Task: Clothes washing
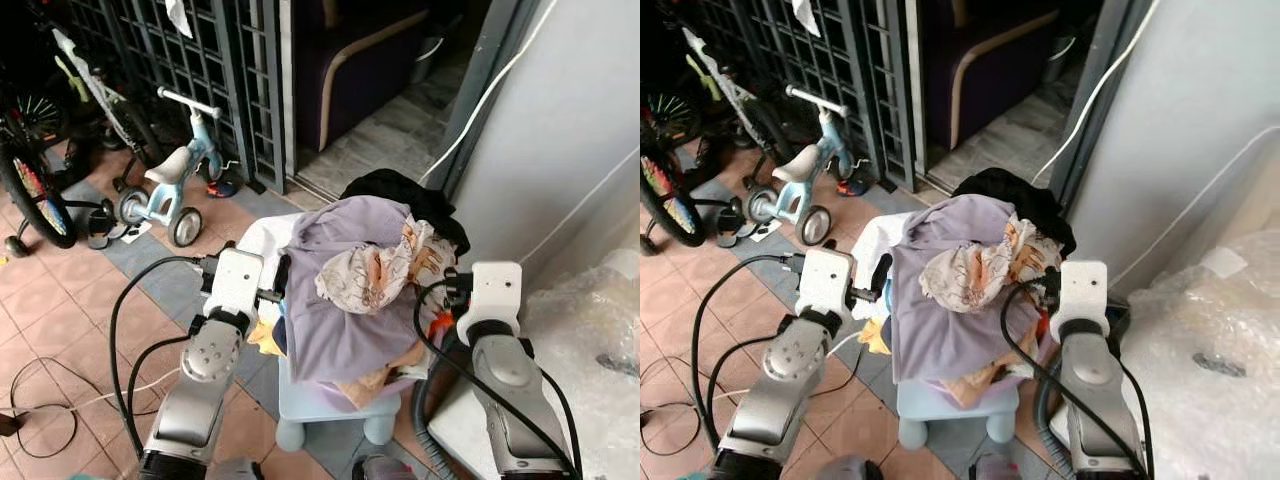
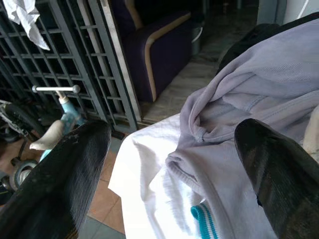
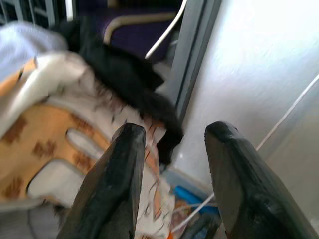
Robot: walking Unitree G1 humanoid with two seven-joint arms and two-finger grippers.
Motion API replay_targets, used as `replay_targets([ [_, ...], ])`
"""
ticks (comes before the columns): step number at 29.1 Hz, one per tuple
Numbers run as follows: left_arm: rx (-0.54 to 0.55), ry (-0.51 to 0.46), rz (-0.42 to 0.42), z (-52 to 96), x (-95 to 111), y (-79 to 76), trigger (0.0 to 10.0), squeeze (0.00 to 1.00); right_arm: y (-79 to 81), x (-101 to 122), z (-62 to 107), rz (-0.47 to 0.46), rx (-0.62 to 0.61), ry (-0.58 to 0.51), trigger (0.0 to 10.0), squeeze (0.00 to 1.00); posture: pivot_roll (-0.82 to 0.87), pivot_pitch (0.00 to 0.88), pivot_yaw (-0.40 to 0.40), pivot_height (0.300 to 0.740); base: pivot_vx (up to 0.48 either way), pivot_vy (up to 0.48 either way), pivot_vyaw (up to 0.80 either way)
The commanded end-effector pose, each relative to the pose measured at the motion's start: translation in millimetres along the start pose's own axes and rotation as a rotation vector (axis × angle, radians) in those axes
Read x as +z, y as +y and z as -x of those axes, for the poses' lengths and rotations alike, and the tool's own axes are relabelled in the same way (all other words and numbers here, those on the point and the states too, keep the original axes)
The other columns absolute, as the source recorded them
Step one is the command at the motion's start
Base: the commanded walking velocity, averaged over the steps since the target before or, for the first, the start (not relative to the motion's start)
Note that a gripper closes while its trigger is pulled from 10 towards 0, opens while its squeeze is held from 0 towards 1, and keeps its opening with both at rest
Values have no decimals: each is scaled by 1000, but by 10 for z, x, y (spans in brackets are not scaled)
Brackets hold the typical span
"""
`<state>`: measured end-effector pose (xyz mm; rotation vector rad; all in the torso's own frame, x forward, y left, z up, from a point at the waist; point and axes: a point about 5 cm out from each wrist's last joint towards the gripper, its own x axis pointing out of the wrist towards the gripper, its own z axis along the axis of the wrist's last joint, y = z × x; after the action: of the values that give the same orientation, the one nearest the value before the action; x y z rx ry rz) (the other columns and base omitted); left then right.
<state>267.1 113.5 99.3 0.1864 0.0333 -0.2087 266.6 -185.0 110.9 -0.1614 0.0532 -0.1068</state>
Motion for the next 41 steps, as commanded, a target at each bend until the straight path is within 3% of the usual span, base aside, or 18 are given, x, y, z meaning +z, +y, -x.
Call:
replay_targets([
  [1,3,14,-14,10,-40,17,10000,0,1,92,-53,-29,20,-42,10000,0,-53,0,22,740,0,0,0],
  [8,2,35,7,53,-94,-44,10000,0,253,200,-87,-137,288,-62,10000,0,-53,0,22,740,0,0,0],
  [13,-12,68,14,125,-165,-72,10000,0,536,53,24,-211,548,45,10000,0,-38,0,22,740,0,0,0],
  [15,-12,81,6,144,-197,-51,10000,0,626,-13,87,-189,610,70,10000,0,-37,0,22,740,0,0,0],
  [16,-11,82,3,146,-201,-43,10000,0,650,-86,85,-117,597,99,10000,0,-37,0,22,740,0,0,0],
  [17,-11,82,3,146,-201,-43,10000,0,650,-86,85,-117,597,99,10000,0,-37,0,22,740,0,0,0],
  [18,-10,79,-2,142,-199,-34,10000,0,665,-176,62,-6,570,124,10000,0,-35,0,20,740,0,0,0],
  [24,-10,69,-2,104,-170,-70,10000,0,502,184,-110,-44,410,-72,10000,0,-41,0,24,740,0,0,0],
  [25,-16,69,-2,108,-174,-81,10000,0,444,234,-120,-50,384,-105,10000,451,-44,0,26,740,0,0,0],
  [26,-19,70,-2,111,-177,-88,10000,0,406,264,-125,-55,367,-126,10000,451,-44,0,26,740,0,0,0],
  [27,-22,71,-2,111,-182,-94,10000,0,350,293,-132,-51,338,-148,10000,1000,-50,0,25,740,0,0,0],
  [29,-30,75,-2,105,-189,-101,10000,0,178,310,-164,0,223,-161,10000,1000,-59,0,27,740,0,0,0],
  [31,-43,87,10,97,-202,-115,10000,0,129,179,-165,37,188,-83,10000,1000,-61,0,28,740,0,0,0],
  [35,-71,86,8,83,-202,-155,10000,0,258,-119,-97,13,288,81,10000,984,-70,0,32,740,0,0,0],
  [36,-72,83,7,80,-198,-165,10000,0,318,-186,-60,-4,334,116,10000,890,-70,0,32,740,0,0,0],
  [37,-72,83,7,80,-198,-165,10000,0,318,-186,-60,-4,334,116,10000,890,-70,0,32,740,0,0,0],
  [38,-74,81,4,77,-194,-174,10000,0,411,-240,-9,-24,396,141,10000,0,-70,0,33,740,0,0,0],
  [41,-75,81,3,75,-195,-175,10000,0,477,-234,10,-38,429,132,10000,0,-70,0,33,740,0,0,0],
])
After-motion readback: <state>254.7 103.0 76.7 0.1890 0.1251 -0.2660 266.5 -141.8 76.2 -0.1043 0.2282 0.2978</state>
